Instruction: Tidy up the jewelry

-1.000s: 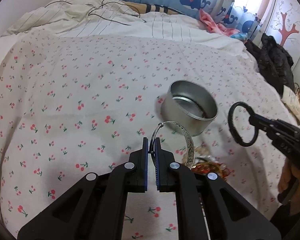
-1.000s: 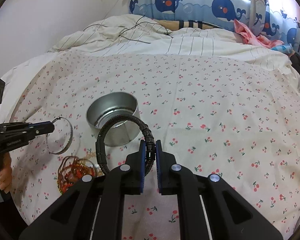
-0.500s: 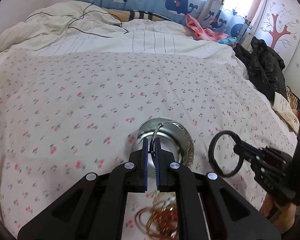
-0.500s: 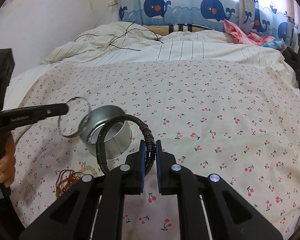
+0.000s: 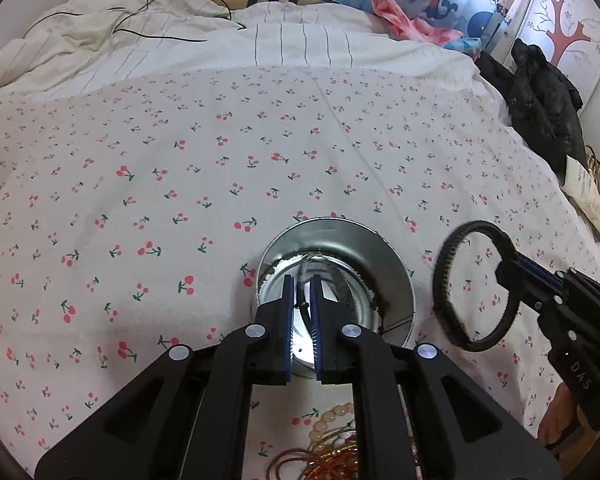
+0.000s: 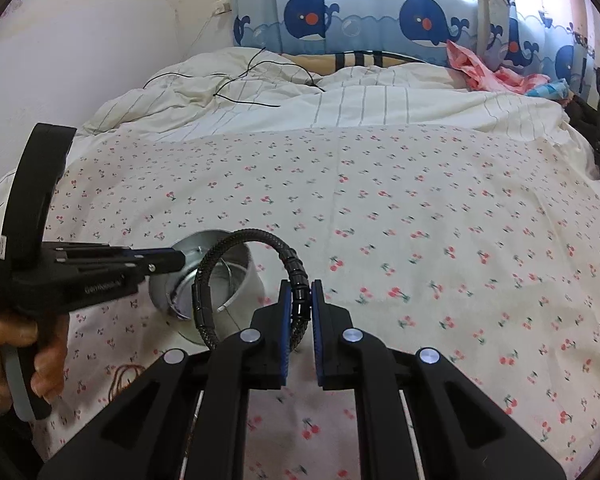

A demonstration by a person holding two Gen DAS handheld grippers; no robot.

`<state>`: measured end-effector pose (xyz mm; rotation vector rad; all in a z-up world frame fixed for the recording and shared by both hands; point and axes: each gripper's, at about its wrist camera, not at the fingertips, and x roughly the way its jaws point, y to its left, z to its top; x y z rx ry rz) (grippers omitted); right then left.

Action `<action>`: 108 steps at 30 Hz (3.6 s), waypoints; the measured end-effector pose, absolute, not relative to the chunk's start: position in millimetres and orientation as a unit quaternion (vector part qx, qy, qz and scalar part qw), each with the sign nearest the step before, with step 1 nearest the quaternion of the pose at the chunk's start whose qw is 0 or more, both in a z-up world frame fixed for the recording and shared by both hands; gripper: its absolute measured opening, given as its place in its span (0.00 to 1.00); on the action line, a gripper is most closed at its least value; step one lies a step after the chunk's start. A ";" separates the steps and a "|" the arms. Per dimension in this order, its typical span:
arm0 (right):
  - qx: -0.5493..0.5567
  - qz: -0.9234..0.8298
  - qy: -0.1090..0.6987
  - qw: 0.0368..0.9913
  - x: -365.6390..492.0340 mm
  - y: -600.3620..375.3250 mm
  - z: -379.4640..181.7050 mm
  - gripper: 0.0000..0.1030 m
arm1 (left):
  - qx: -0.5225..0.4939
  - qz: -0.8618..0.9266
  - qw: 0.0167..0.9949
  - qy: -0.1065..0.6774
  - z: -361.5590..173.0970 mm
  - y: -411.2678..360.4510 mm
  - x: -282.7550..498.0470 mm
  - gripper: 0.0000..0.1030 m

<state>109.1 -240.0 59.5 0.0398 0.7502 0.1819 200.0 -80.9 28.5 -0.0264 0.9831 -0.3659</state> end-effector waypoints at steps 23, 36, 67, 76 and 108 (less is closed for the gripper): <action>-0.052 0.105 0.369 0.922 140.8 -163.6 40.3 0.38 | -0.062 -0.134 0.876 0.458 38.6 -11.0 167.6 0.40; -0.036 0.088 0.349 0.932 93.3 -176.6 57.1 0.57 | -0.107 -0.105 0.873 0.464 28.6 -10.8 113.1 0.55; -0.032 -0.042 0.466 0.883 94.1 -235.1 -23.0 0.93 | -0.043 0.019 0.876 0.480 -42.3 -1.2 151.6 0.93; -0.015 -0.037 0.467 0.883 92.4 -239.8 -22.8 0.93 | -0.043 0.019 0.876 0.481 -42.2 -1.3 152.8 0.93; -0.006 -0.033 0.469 0.882 92.5 -242.1 -24.7 0.93 | -0.043 0.019 0.875 0.481 -42.3 -1.1 152.7 0.93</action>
